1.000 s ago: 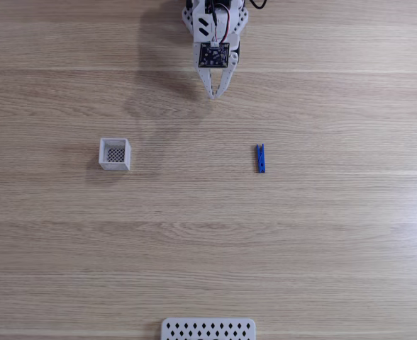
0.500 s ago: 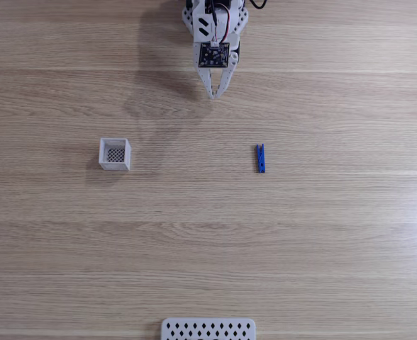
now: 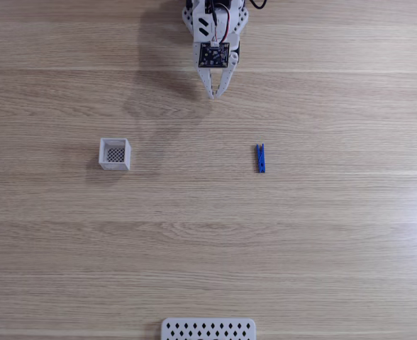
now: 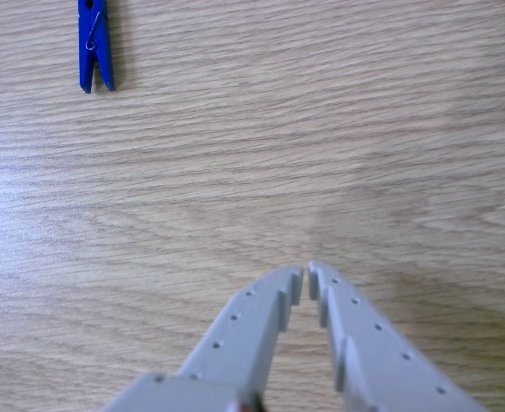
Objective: Grasp a peg and put it in the crate.
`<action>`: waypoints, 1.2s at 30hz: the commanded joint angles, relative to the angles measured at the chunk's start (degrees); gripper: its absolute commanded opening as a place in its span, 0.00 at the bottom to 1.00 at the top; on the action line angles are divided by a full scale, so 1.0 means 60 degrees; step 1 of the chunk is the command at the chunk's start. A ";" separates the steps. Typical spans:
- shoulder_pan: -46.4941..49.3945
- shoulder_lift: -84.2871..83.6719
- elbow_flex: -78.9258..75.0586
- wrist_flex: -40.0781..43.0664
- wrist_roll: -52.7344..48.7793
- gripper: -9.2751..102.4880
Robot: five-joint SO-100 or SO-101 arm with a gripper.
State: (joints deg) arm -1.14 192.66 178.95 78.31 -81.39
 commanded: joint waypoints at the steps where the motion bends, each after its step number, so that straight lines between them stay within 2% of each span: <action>1: 0.0073 0.0293 0.0220 0.0029 0.0015 0.08; 17: -0.0073 -0.0454 -0.0015 -0.0146 -0.0117 0.08; 21: -0.0103 -0.3267 -0.1655 -0.0396 -0.0117 0.08; 29: -0.1655 -1.1104 -0.7954 -0.0337 0.0059 0.08; 36: -0.1904 -1.6069 -1.2231 -0.0381 0.0029 0.11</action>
State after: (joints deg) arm -12.22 104.68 122.43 76.99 -81.83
